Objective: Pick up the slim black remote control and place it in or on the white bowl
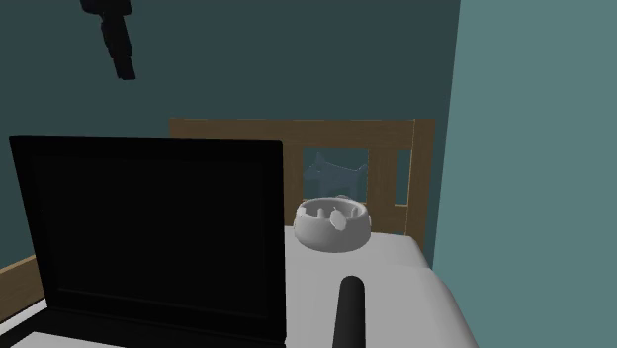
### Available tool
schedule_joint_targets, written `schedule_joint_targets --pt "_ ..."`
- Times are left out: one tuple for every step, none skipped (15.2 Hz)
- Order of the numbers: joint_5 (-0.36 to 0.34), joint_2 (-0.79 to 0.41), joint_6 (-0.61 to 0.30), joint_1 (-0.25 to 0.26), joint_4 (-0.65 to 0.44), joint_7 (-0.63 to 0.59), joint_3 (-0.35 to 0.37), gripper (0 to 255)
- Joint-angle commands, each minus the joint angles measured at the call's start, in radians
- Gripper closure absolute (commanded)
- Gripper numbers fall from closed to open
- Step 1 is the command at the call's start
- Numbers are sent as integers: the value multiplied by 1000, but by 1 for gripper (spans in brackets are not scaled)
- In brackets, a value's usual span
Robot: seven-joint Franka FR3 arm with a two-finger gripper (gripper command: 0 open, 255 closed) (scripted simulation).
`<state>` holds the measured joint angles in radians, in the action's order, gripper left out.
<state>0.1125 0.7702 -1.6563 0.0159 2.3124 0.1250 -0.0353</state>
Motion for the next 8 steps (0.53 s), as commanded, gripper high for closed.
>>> schedule_joint_targets --pt "0 0 0 0 0 0 0 0" --pt "-13 -8 -13 -2 12 35 -21 0" --pt "-25 -17 -26 -4 23 69 -42 0" --pt "-38 -28 -40 -6 32 104 -62 0" --pt "-50 -40 -54 -7 39 138 -83 0" --pt "-62 -54 -69 -9 46 172 -104 0" --pt "-74 -70 -84 -10 50 206 -125 0" --pt "-85 -87 -99 -12 53 241 -146 0"
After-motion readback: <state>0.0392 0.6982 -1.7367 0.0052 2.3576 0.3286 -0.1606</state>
